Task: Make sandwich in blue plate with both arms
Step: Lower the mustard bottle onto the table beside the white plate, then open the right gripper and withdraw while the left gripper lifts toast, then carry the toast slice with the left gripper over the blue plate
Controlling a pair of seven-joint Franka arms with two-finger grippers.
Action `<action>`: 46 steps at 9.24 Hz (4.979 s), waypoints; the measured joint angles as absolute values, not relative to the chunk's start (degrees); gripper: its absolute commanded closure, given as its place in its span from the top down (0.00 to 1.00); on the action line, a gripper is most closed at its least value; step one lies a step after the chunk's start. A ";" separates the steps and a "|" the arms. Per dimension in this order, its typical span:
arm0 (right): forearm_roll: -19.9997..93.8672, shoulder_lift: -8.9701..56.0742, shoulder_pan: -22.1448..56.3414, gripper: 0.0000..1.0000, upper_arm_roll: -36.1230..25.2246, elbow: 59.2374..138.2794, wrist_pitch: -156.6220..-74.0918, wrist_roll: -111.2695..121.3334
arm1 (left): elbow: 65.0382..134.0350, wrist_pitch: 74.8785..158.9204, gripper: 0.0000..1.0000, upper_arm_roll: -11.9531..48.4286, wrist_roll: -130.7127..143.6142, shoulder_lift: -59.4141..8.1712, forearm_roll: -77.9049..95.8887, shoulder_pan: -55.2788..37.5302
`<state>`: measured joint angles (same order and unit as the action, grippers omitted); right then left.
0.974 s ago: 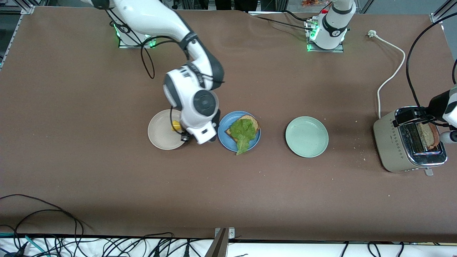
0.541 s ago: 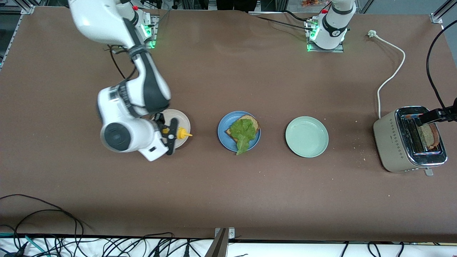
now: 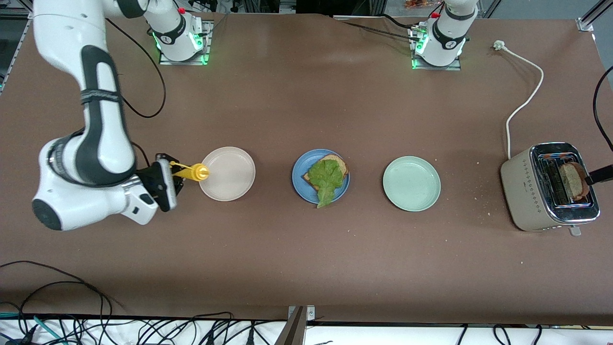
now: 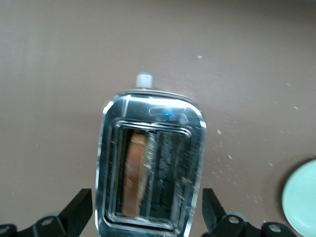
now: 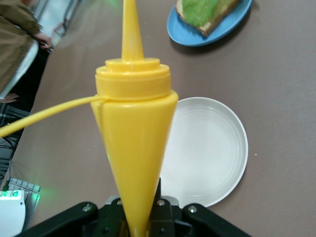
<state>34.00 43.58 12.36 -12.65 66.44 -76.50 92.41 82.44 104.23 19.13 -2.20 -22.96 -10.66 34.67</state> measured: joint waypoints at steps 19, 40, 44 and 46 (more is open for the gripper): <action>55.64 59.06 -3.58 1.00 -11.99 78.74 -75.88 147.34 | 81.99 105.22 0.00 20.48 -4.07 -30.06 -12.73 36.82; 25.18 26.43 1.70 1.00 -18.18 73.87 -78.28 52.64 | 104.69 134.81 0.00 32.71 31.37 -22.44 34.10 12.59; 7.16 13.12 1.60 1.00 -7.24 86.47 -86.86 25.35 | 106.97 156.08 0.00 32.78 41.25 -26.17 35.99 1.44; 2.79 6.86 1.60 1.00 -4.58 94.30 -90.87 14.78 | 108.30 162.02 0.00 32.75 41.92 -27.47 37.72 -0.62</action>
<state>2.79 6.86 1.60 -4.58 94.30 -90.87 14.78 108.30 162.02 32.75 41.92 -27.47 37.72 -0.62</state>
